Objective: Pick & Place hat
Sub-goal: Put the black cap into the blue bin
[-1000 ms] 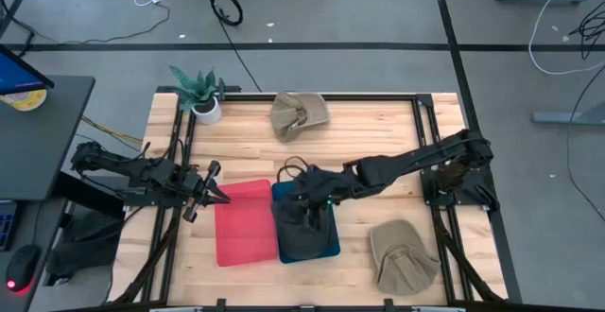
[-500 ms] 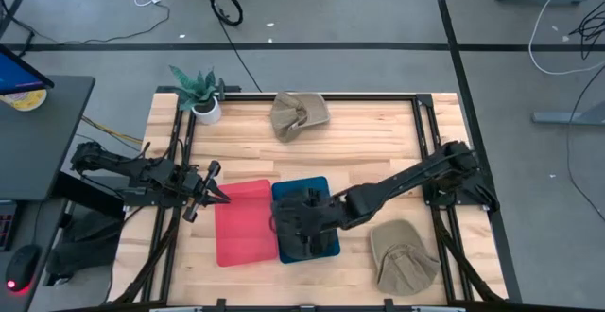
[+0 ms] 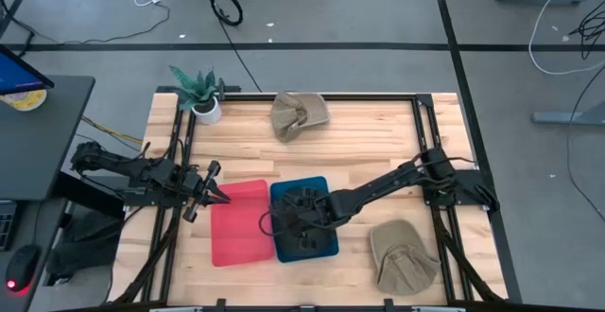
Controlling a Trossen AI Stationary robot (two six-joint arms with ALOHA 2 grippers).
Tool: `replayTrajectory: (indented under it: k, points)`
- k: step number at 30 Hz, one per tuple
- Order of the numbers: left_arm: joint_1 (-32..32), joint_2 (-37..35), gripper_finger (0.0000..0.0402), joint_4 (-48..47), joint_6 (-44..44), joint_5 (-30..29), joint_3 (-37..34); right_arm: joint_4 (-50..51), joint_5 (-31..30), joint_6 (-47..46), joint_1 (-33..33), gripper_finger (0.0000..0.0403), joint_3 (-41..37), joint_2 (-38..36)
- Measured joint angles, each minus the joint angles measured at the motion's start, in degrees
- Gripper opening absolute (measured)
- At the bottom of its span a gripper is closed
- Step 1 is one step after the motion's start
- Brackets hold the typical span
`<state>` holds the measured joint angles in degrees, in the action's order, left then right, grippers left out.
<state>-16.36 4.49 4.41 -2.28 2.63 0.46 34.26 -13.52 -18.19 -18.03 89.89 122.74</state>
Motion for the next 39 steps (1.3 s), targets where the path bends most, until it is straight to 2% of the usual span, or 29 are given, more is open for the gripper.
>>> replayTrajectory:
  k: [10,19,25,33,39]
  points:
    - [0.00,0.00,0.0034,-0.01,-0.02,0.00,0.00,1.07,2.42,-8.40,0.14,0.0205,-0.19,-0.23]
    - [0.00,0.00,0.0034,0.01,-0.02,0.00,0.01,2.04,9.97,-16.88,1.32,0.0205,-0.15,-0.35]
    - [0.00,0.00,0.0034,0.01,-0.01,0.00,0.01,1.25,10.69,-15.23,1.49,0.0205,-0.50,-1.77]
    - [0.00,0.00,0.0034,-0.04,-0.01,0.01,-0.01,1.65,11.50,-14.36,1.17,0.0205,-0.94,-8.31]
    - [0.00,0.00,0.0034,0.00,-0.02,0.01,0.00,-1.68,9.52,-12.81,1.25,0.0205,-0.91,-10.67]
